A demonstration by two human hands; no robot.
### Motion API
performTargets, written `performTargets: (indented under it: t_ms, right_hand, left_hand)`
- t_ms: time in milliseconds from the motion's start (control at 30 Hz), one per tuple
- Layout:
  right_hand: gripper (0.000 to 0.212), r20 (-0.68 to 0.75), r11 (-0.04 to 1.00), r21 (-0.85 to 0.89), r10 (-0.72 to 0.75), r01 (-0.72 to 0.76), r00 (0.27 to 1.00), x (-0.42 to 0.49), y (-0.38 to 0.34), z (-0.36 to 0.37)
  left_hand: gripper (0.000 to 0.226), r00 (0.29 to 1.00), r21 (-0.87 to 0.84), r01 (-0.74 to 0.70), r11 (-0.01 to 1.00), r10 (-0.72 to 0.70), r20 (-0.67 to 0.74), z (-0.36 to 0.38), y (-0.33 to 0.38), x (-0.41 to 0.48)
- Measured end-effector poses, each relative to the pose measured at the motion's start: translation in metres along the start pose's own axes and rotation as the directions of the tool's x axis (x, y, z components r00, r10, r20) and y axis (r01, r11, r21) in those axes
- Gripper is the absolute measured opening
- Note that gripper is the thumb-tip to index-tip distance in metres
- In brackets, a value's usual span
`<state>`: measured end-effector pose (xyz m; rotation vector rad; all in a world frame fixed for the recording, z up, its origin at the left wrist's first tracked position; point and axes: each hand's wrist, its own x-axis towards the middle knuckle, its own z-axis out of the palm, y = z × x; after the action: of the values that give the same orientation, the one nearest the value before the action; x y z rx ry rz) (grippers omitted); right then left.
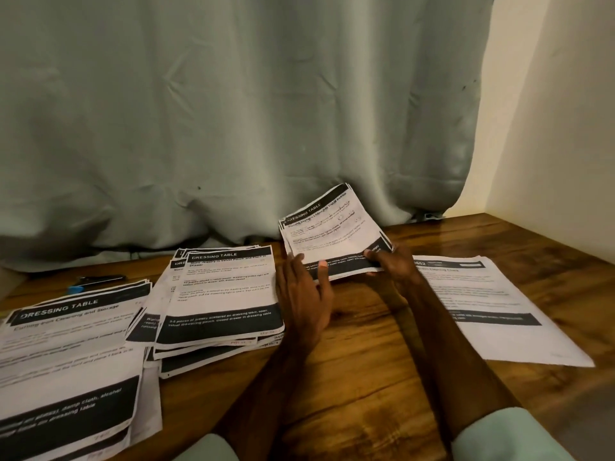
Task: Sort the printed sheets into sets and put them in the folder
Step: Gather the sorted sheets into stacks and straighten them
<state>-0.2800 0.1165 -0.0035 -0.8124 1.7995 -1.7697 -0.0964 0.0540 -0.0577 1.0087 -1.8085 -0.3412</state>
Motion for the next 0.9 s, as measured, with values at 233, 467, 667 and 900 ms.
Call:
performTargets:
  t_ms: [233, 467, 667, 900]
  right_hand:
    - [0.019, -0.002, 0.995, 0.084, 0.047, -0.047, 0.999, -0.058, -0.003, -0.008]
    - [0.032, -0.013, 0.974, 0.221, 0.053, -0.049, 0.998, -0.111, -0.011, -0.015]
    - [0.021, 0.033, 0.958, 0.285, 0.001, -0.011, 0.999, -0.147, -0.013, -0.007]
    - [0.041, 0.385, 0.969, 0.204, 0.051, -0.138, 0.922, -0.169, -0.002, 0.015]
  left_hand:
    - [0.052, 0.965, -0.357, 0.126, 0.926, -0.198, -0.171, -0.026, 0.008, 0.020]
    - [0.051, 0.929, -0.513, 0.218, 0.830, -0.338, -0.151, -0.075, 0.024, 0.039]
    - [0.062, 0.835, -0.553, 0.547, 0.628, -0.458, 0.306, -0.123, 0.006, 0.056]
    - [0.033, 0.782, -0.554, 0.606, 0.571, -0.300, 0.546, -0.171, -0.030, 0.060]
